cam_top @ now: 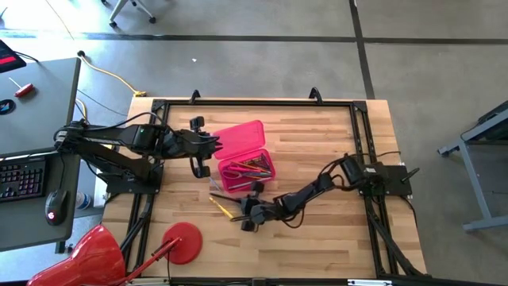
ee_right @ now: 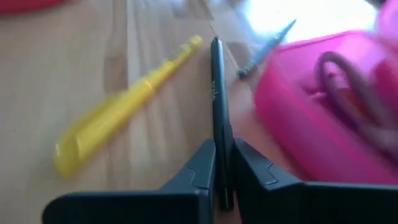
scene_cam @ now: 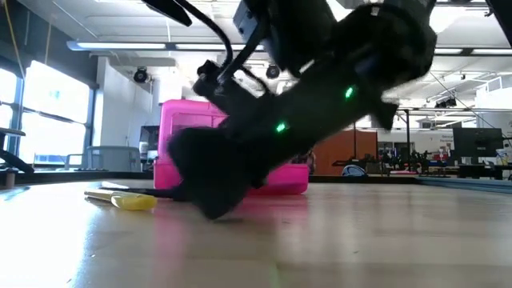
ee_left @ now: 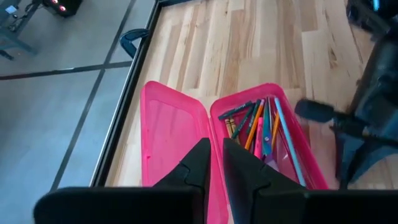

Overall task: Pick & place school supplies into a supply box
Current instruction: Put the top black pen into the pink supply box

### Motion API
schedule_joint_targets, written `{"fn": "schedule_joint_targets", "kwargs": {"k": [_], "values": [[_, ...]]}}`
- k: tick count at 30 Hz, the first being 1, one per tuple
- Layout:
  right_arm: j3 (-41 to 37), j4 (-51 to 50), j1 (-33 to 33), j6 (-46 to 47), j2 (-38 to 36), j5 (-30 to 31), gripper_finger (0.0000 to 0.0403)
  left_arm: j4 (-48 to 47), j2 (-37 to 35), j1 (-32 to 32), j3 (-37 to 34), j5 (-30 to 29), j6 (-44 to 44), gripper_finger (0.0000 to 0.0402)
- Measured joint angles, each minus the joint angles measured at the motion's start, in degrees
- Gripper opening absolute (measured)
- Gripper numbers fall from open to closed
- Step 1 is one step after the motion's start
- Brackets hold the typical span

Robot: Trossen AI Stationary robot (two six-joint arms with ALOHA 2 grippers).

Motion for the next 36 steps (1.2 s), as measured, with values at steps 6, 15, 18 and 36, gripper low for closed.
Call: {"fn": "schedule_joint_targets", "kwargs": {"k": [6, 15, 18, 36], "values": [[0.2, -9.0, -1.0, -5.4, -10.6, -0.2, 0.001, 0.0, 0.0, 0.0, 0.0, -0.5, 0.5, 0.0074], [0.2, -34.9, -6.2, -9.4, -18.8, 9.0, 0.0021, -0.1, 0.0, 0.0, 0.0, -1.3, 1.1, 0.0074], [0.1, -39.7, -8.6, -10.5, -18.7, 1.6, 0.0013, -0.2, 0.0, 0.0, 0.0, -1.3, 1.1, 0.0074], [0.2, -37.7, -13.1, -19.6, -18.8, -7.0, 0.0094, -0.4, 0.0, 0.0, 0.0, -1.5, 1.0, 0.0074]]}}
